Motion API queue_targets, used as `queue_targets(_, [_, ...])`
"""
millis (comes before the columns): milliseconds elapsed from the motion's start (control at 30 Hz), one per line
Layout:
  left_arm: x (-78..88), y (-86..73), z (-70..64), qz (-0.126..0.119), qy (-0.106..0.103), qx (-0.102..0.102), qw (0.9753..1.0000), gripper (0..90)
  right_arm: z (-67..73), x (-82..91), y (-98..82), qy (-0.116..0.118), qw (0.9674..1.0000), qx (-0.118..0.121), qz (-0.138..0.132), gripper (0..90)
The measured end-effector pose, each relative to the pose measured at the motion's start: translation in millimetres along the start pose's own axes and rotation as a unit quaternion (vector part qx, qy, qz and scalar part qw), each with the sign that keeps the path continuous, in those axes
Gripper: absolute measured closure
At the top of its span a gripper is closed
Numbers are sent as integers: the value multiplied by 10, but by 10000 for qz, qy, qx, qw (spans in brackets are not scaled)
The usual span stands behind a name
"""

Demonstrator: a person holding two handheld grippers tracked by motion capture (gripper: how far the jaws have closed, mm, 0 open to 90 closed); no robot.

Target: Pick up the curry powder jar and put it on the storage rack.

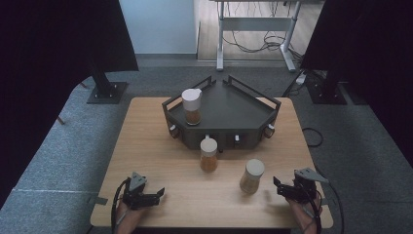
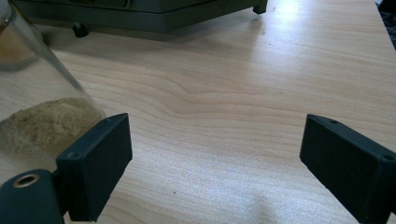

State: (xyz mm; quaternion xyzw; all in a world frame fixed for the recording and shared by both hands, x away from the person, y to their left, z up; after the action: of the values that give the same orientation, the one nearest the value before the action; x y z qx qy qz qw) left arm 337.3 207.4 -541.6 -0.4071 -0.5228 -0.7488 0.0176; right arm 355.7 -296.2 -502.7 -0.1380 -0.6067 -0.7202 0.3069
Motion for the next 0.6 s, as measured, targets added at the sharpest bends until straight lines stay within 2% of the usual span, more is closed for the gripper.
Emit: queue_targets(600, [-28, -49, 9, 353, -13, 31, 9994, 71, 99, 184, 102, 34, 9996, 64, -262, 87])
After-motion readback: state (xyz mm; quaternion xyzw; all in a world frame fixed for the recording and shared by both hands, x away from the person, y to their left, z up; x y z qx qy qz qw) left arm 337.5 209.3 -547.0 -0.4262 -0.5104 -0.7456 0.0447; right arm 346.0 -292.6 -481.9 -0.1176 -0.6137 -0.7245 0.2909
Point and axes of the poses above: each handheld gripper's, and its own axes: x roughly backward along the jaws, y roughly out of its top, z roughly to its left, the point moved 6 cm from there along -x, roughly forward along the jaws, and after that the axes turned 13 degrees about -x, right-handed, at the moved point
